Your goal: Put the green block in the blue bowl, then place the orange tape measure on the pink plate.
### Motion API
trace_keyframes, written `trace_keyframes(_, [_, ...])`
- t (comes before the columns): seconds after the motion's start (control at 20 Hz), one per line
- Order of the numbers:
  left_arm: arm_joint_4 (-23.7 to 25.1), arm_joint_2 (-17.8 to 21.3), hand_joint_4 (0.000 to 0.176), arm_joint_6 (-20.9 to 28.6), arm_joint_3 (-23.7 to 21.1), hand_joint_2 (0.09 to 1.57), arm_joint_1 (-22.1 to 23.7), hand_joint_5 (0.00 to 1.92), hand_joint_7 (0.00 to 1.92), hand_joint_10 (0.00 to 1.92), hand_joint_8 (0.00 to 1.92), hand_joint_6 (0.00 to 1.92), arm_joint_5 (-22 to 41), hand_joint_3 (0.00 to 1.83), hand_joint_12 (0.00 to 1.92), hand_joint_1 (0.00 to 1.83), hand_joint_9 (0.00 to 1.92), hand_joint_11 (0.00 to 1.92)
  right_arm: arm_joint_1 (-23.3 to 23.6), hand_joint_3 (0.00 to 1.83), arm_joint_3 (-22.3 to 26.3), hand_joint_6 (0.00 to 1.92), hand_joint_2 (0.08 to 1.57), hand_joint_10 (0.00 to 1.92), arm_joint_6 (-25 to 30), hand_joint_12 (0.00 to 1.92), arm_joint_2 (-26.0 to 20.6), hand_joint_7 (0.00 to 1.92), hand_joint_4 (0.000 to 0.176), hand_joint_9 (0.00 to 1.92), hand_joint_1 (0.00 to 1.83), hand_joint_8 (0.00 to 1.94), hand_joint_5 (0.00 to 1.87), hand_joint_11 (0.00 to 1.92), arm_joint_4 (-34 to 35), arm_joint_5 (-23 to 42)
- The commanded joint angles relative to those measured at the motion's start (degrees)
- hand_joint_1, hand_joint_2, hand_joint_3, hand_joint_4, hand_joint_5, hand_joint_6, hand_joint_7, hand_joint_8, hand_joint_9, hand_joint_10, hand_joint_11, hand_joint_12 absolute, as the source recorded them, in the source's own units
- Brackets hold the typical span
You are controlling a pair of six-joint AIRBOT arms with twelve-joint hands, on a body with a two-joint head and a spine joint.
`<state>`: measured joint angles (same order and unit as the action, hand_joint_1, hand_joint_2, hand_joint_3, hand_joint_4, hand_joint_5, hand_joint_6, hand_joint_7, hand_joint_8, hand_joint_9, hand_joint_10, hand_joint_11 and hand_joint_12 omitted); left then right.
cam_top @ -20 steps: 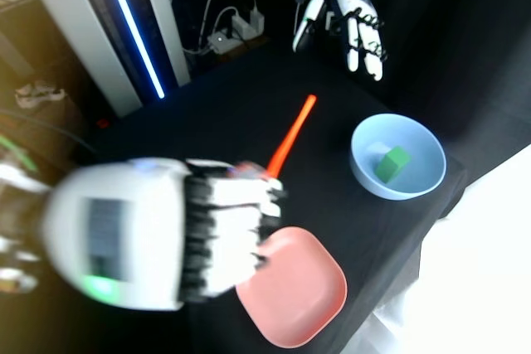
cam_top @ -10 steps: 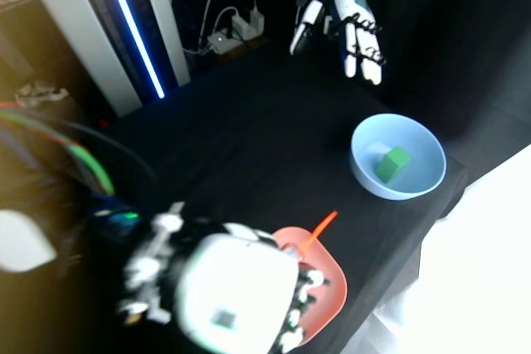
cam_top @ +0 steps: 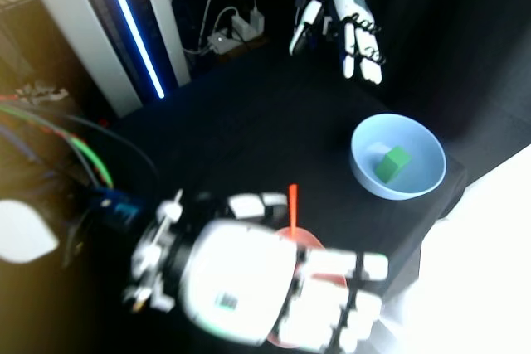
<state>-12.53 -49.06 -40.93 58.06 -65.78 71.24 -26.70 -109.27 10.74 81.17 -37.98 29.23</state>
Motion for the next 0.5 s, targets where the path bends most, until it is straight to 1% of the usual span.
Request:
trace_keyframes(0.0, [-0.83, 0.69, 0.110, 0.29, -0.19, 0.88, 0.32, 0.14, 0.00, 0.00, 0.00, 0.00, 7.92, 0.00, 0.02, 0.81, 0.00, 0.03, 0.11, 0.00, 0.77, 0.00, 0.79, 0.00, 0.41, 0.23, -1.93, 0.00, 0.176, 0.00, 0.77, 0.00, 0.00, 0.00, 5.00, 7.86])
trace_keyframes(0.05, [-0.97, 0.90, 0.117, 0.29, -0.36, 0.86, 0.18, 0.16, 0.01, 0.00, 0.00, 0.01, 8.54, 0.00, 0.04, 0.81, 0.00, 0.07, -0.78, 0.01, 2.31, 0.00, 0.80, 0.00, 0.41, 0.05, -3.38, 0.00, 0.176, 0.00, 0.75, 0.00, 0.00, 0.00, 7.09, 10.15])
trace_keyframes(0.1, [-1.32, 1.07, 0.109, 0.29, -0.49, 0.85, -0.15, 0.16, 0.03, 0.00, 0.01, 0.01, 9.76, 0.00, 0.05, 0.81, 0.01, 0.09, -3.20, 0.01, 4.83, 0.00, 0.81, 0.00, 0.40, 0.01, -5.36, 0.00, 0.176, 0.00, 0.74, 0.00, 0.00, 0.00, 11.18, 14.87])
trace_keyframes(0.15, [-1.63, 1.13, 0.117, 0.29, -0.53, 0.85, -0.30, 0.12, 0.03, 0.00, 0.01, 0.00, 10.63, 0.00, 0.05, 0.81, 0.00, 0.07, -5.02, 0.00, 6.86, 0.00, 0.78, 0.00, 0.40, 0.00, -7.02, 0.00, 0.176, 0.00, 0.81, 0.00, 0.00, 0.00, 14.77, 18.70])
trace_keyframes(0.2, [-1.91, 1.27, 0.114, 0.28, -0.63, 0.85, -0.34, 0.10, 0.02, 0.00, 0.00, 0.00, 11.93, 0.00, 0.05, 0.79, 0.00, 0.07, -6.88, 0.00, 9.14, 0.00, 0.77, 0.00, 0.39, 0.00, -8.88, 0.00, 0.176, 0.00, 0.85, 0.00, 0.00, 0.00, 17.57, 22.13])
trace_keyframes(0.25, [-1.96, 1.57, 0.127, 0.27, -0.82, 0.85, -0.42, 0.09, 0.02, 0.00, 0.00, 0.00, 13.13, 0.00, 0.04, 0.84, 0.00, 0.04, -8.38, 0.00, 11.33, 0.00, 0.77, 0.00, 0.33, 0.00, -10.66, 0.00, 0.176, 0.00, 0.84, 0.00, 0.00, 0.00, 19.42, 25.40])
trace_keyframes(0.3, [-1.94, 2.20, 0.142, 0.24, -1.19, 0.83, -0.54, 0.09, 0.00, 0.00, 0.00, 0.00, 14.84, 0.00, 0.03, 0.85, 0.00, 0.02, -10.25, 0.00, 14.36, 0.00, 0.77, 0.00, -0.09, 0.00, -13.01, 0.00, 0.176, 0.00, 0.82, 0.00, 0.00, 0.00, 21.64, 28.89])
trace_keyframes(0.35, [-1.85, 2.65, 0.138, 0.23, -1.47, 0.82, -0.64, 0.08, 0.00, 0.00, 0.00, 0.00, 16.25, 0.00, 0.03, 0.86, 0.00, 0.02, -11.83, 0.00, 17.03, 0.00, 0.77, 0.00, -2.17, 0.00, -14.85, 0.00, 0.176, 0.00, 0.79, 0.00, 0.00, 0.00, 24.44, 31.75])
trace_keyframes(0.4, [-1.79, 3.00, 0.132, 0.17, -1.75, 0.82, -0.75, 0.08, 0.00, 0.00, 0.00, 0.00, 17.57, 0.00, 0.03, 0.81, 0.00, 0.02, -13.58, 0.00, 19.59, 0.00, 0.72, 0.00, -3.25, 0.00, -16.66, 0.00, 0.176, 0.00, 0.75, 0.00, 0.00, 0.00, 26.29, 34.91])
trace_keyframes(0.45, [-1.70, 3.26, 0.122, 0.00, -2.08, 0.82, -0.90, 0.08, 0.00, 0.00, 0.00, 0.00, 19.43, 0.00, 0.04, 0.78, 0.01, 0.03, -16.43, 0.00, 22.60, 0.00, 0.74, 0.00, -4.94, 0.00, -18.75, 0.00, 0.176, 0.00, 0.90, 0.00, 0.00, 0.00, 29.25, 39.10])
